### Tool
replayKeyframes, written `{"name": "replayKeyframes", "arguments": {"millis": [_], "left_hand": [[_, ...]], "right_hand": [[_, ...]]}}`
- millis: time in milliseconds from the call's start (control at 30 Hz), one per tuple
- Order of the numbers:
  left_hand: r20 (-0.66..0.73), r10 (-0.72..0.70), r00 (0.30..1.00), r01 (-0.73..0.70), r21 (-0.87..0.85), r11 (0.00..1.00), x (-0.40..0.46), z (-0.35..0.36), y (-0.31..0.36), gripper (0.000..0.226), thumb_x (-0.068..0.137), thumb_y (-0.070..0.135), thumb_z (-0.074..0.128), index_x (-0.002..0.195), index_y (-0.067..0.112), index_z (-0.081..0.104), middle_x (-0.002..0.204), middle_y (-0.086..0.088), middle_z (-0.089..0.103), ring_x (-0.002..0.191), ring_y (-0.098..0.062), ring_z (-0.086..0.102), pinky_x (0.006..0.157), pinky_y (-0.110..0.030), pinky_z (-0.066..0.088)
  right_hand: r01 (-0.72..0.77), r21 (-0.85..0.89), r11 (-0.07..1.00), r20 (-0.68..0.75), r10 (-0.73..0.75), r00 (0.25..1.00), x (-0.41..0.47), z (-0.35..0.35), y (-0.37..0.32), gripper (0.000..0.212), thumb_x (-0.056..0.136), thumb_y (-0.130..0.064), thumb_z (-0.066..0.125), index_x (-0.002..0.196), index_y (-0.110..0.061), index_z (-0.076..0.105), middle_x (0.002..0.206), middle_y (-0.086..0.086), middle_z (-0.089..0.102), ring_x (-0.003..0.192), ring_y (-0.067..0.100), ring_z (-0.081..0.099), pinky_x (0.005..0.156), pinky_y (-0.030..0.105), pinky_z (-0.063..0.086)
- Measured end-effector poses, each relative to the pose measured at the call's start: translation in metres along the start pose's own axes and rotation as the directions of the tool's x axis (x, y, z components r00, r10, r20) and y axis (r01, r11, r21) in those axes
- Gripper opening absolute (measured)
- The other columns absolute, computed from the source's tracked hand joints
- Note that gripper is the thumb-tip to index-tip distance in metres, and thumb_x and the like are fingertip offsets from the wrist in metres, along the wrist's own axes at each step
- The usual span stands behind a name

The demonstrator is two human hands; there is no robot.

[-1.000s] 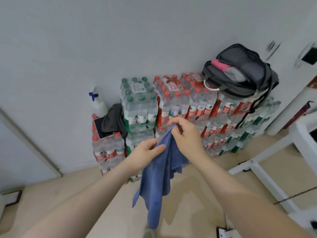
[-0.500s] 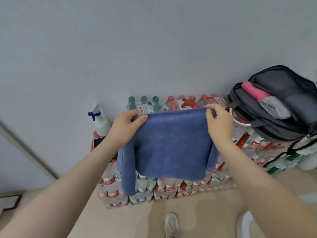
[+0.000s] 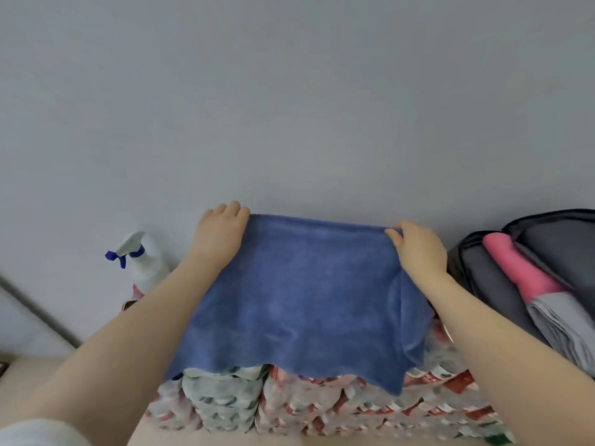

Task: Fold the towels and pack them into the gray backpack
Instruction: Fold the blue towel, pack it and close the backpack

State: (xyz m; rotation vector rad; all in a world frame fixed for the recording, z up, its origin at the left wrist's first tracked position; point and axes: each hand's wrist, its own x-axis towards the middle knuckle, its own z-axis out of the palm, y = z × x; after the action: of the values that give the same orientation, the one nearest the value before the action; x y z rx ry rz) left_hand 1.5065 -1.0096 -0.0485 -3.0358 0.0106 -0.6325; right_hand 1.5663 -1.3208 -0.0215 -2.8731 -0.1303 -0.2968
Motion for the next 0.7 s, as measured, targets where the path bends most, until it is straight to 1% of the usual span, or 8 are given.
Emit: {"name": "replayKeyframes", "arguments": {"millis": [67,133,267,367,467,533,600,700], "left_hand": [[0.029,-0.007,1.0,0.004,0.084,0.996,0.0,0.023,0.003,0.033,0.043,-0.01,0.081,0.06,0.004,0.056,0.058,-0.012,0.051,0.047,-0.028,0.051,0.045,-0.027,0.031],[0.11,0.009,0.994,-0.019,0.086,0.996,-0.004,0.045,0.005,0.036,0.037,-0.01,0.082,0.058,0.004,0.056,0.057,-0.012,0.052,0.046,-0.028,0.051,0.043,-0.028,0.038],[0.138,-0.059,0.989,0.049,0.076,0.996,-0.008,0.067,0.006,0.028,0.047,-0.011,0.078,0.063,0.001,0.058,0.056,-0.015,0.053,0.048,-0.03,0.053,0.046,-0.031,0.044],[0.098,-0.068,0.993,0.062,0.07,0.996,-0.001,0.073,0.004,0.023,0.052,-0.013,0.073,0.064,0.0,0.058,0.057,-0.017,0.052,0.047,-0.031,0.053,0.046,-0.033,0.043],[0.141,-0.074,0.987,0.067,0.056,0.996,0.007,0.076,-0.001,0.023,0.052,-0.016,0.072,0.063,-0.003,0.056,0.059,-0.02,0.052,0.046,-0.032,0.052,0.046,-0.035,0.042],[0.15,-0.121,0.981,0.119,0.02,0.993,0.009,0.074,-0.003,0.018,0.059,-0.017,0.067,0.068,-0.005,0.056,0.064,-0.024,0.053,0.052,-0.035,0.054,0.05,-0.04,0.045],[0.091,-0.144,0.985,0.142,0.029,0.989,0.011,0.07,0.001,0.021,0.057,-0.018,0.064,0.069,-0.004,0.054,0.065,-0.023,0.053,0.054,-0.034,0.053,0.05,-0.038,0.043],[-0.052,0.026,0.998,-0.029,-0.041,0.999,0.008,0.054,0.037,0.015,0.063,-0.004,0.046,0.072,0.005,0.052,0.069,-0.015,0.053,0.057,-0.03,0.052,0.05,-0.032,0.037]], "right_hand": [[0.015,-0.044,0.999,0.083,-0.011,0.997,0.014,0.018,0.011,0.032,0.096,-0.033,0.044,0.104,-0.005,0.058,0.107,0.02,0.063,0.099,0.038,0.057,0.074,0.039,0.043],[0.035,-0.078,0.996,0.163,-0.022,0.986,0.02,0.033,0.019,0.03,0.095,-0.031,0.046,0.105,-0.006,0.058,0.109,0.02,0.062,0.102,0.037,0.057,0.077,0.038,0.042],[0.073,-0.154,0.985,0.289,-0.026,0.957,0.021,0.046,0.033,0.021,0.092,-0.031,0.052,0.101,-0.013,0.058,0.102,0.01,0.065,0.1,0.031,0.059,0.075,0.033,0.038],[0.078,-0.111,0.991,0.436,-0.022,0.9,0.02,0.043,0.042,0.011,0.085,-0.032,0.059,0.086,-0.021,0.057,0.085,-0.002,0.062,0.093,0.023,0.059,0.073,0.032,0.039],[0.083,-0.087,0.993,0.564,-0.019,0.826,0.015,0.037,0.046,0.017,0.083,-0.028,0.061,0.07,-0.025,0.051,0.072,-0.008,0.053,0.083,0.018,0.055,0.076,0.033,0.044],[0.001,0.022,1.0,0.572,-0.013,0.82,0.009,0.035,0.05,0.023,0.082,-0.02,0.06,0.063,-0.018,0.048,0.064,-0.005,0.048,0.073,0.017,0.049,0.063,0.03,0.038],[-0.135,0.243,0.961,0.489,-0.001,0.872,0.002,0.033,0.053,0.021,0.086,-0.015,0.056,0.067,-0.013,0.048,0.067,0.0,0.049,0.073,0.015,0.045,0.061,0.03,0.033],[-0.232,0.511,0.827,0.344,0.05,0.938,-0.002,0.029,0.054,0.03,0.093,-0.018,0.05,0.065,-0.014,0.043,0.066,0.001,0.042,0.065,0.011,0.039,0.062,0.027,0.031]]}}
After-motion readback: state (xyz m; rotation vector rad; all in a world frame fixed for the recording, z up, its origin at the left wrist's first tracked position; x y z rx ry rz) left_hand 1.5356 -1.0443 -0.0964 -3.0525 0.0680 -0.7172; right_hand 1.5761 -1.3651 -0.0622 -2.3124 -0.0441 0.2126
